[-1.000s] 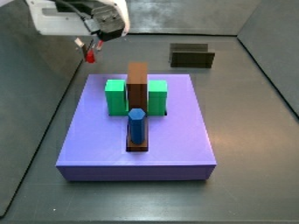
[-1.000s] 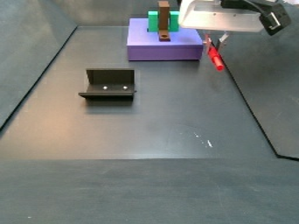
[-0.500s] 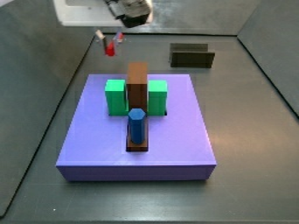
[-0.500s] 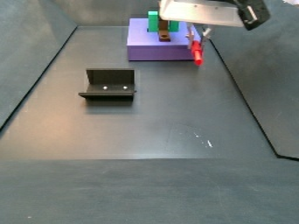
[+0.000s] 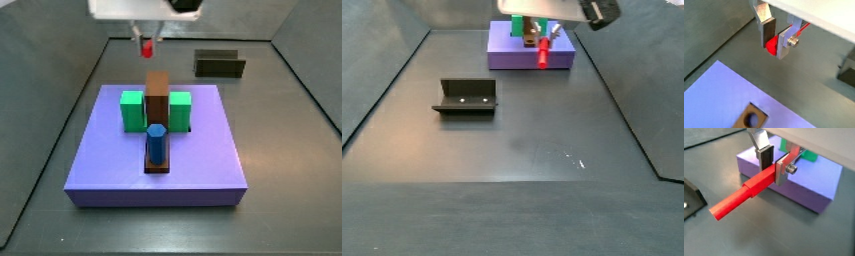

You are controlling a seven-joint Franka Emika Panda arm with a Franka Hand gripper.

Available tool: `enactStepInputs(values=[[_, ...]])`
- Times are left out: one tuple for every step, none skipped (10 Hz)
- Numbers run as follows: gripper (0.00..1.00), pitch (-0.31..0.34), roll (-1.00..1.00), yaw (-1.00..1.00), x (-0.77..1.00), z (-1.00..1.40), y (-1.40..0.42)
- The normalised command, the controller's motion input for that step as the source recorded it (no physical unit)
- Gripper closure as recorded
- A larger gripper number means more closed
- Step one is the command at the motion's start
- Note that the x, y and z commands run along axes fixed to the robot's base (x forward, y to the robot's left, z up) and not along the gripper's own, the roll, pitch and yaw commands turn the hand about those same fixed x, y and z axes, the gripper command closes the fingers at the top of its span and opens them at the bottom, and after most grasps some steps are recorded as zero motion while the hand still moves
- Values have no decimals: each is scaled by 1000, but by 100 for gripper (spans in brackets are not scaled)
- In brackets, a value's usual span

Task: Pick up the red object. Move up. Place the red object on the fixture. Regrasp the red object. Move to above the board. Insert the red object.
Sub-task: Place the red object on the fixture.

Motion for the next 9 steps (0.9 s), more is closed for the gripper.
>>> enactStepInputs(values=[[100,149,-1000,-89,689,163,0],[100,177,-1000,-80,677,160,0],[100,171,-1000,-69,683,183,0],[100,174,-1000,-69,686,191,0],[100,189,-1000,-63,677,186,0],[100,200,-1000,-54,674,189,0],[100,197,-1000,-54,674,191,0],[100,197,-1000,0,683,254,71],[100,357,-951,0,643,243,234]])
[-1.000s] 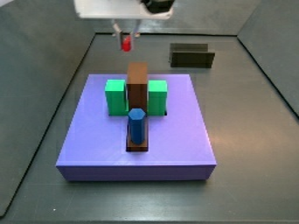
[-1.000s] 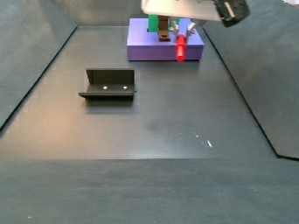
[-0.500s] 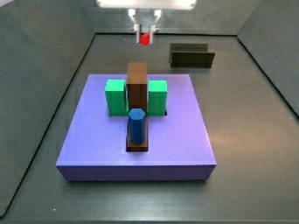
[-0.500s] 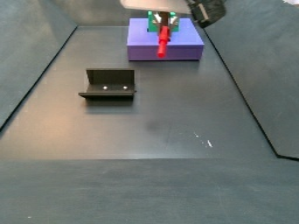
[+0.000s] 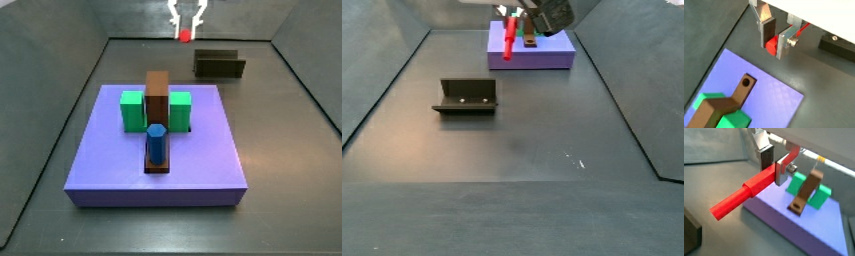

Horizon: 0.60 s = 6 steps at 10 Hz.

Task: Pick up the red object. Move up. Place the red object on the fixture. Regrasp the red object. Move to above the board. Insert the red object.
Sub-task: Place the red object on the fixture.

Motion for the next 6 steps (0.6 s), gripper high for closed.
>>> enactStepInputs(values=[[100,366,-757,0,700,177,311],[100,389,-271,0,851,0,340],[100,420,-77,0,909,0,391],[100,409,0,31,891,0,337],[100,437,26,86,909,-46,271],[100,406,0,117,851,-57,274]])
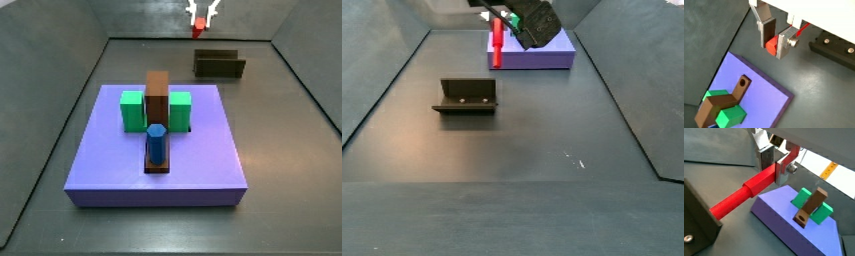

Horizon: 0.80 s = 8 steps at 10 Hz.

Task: Pick up the red object. Move up. Place the red object on the fixture. Regrasp the red object. Move to above the board. Insert the red object.
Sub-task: Place the red object on the fixture.

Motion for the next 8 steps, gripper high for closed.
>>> enactStepInputs(values=[[100,203,-31,203,586,-31,294],[100,11,-314,40,257,-214,283],[100,0,-277,3,117,-217,191],[100,23,-203,0,491,-214,140],[100,69,-60,0,740,-226,0],[100,120,-66,0,957,-217,0],[100,157,-6,0,977,-160,0],[100,0,0,0,683,-323,0]])
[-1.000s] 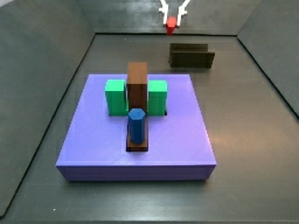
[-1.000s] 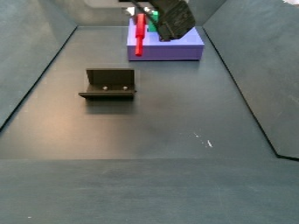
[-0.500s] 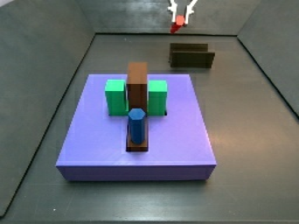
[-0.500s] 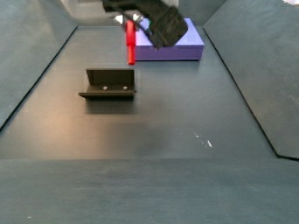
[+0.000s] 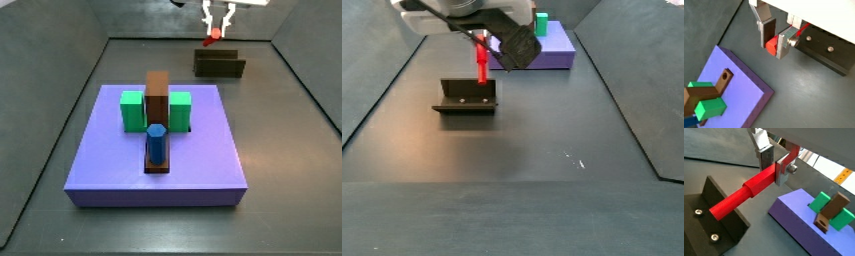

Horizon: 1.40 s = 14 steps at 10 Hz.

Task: Pick up the red object. Move up. Place the red object on the fixture. Regrasp the red object. Move to above the board. Insert the red object.
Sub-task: Place the red object on the fixture.

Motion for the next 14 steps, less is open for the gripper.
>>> enactStepInputs(values=[[100,0,0,0,740,-429,0],[100,-6,-11,-26,697,-489,34],[100,-117,-49,-34,566,-443,66],[100,-109,-31,-29,589,-394,89],[100,-54,-71,-9,637,-171,149],[100,0,-163,-3,689,0,266],[100,0,-134,0,611,117,289],[100,0,0,0,169,-140,83],[100,-180,-60,-11,-271,-383,26],[100,-151,-86,-40,-291,-440,0],[100,-83,-111,-71,-177,-303,0],[100,0,-131,-40,-54,-63,51],[100,0,-43,0,-40,0,40],[100,0,-63,0,0,0,0]])
